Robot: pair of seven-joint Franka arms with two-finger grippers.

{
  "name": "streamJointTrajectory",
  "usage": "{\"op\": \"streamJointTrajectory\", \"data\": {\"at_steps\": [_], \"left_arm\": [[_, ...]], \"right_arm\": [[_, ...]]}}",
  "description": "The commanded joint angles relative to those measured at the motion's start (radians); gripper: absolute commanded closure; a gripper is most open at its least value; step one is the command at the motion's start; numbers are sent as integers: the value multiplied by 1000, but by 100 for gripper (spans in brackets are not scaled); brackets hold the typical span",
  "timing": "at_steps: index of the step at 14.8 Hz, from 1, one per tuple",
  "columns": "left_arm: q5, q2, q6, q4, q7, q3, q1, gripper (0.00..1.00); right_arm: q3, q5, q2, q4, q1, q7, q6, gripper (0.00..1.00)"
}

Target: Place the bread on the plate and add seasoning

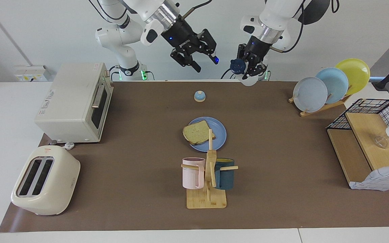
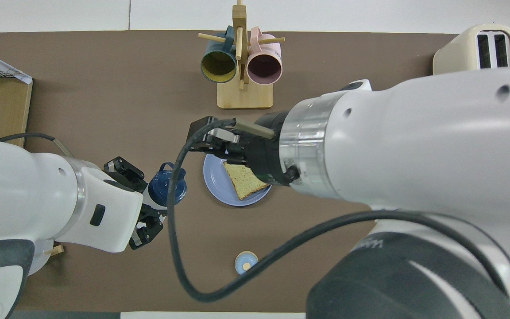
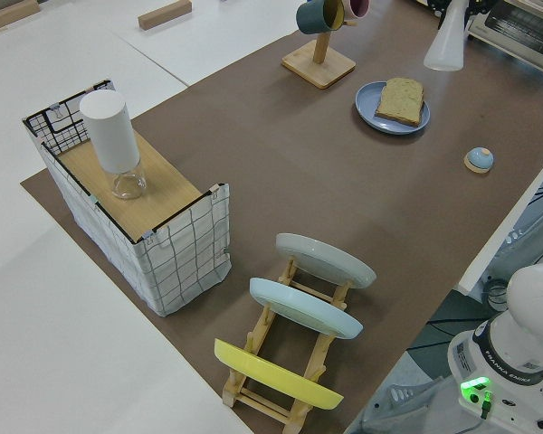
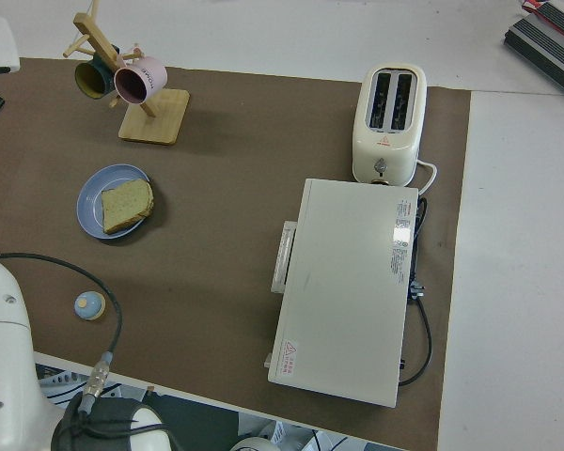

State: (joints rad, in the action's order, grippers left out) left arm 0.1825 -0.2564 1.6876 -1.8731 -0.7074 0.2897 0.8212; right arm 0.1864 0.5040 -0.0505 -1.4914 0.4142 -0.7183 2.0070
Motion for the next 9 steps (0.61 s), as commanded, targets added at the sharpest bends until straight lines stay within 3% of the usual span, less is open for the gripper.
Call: {"op": "streamJointTrajectory", "data": {"at_steps": [1,9], "left_arm": [[38,-24,-40,-5,-81,11,7,100],[57,-30,-66,-6,-198,12,3,100]], "right_arm": [[4,-86,-6,16,61,-70,-13,40],[2,-133,21,22,72,-82,-53,46]]}}
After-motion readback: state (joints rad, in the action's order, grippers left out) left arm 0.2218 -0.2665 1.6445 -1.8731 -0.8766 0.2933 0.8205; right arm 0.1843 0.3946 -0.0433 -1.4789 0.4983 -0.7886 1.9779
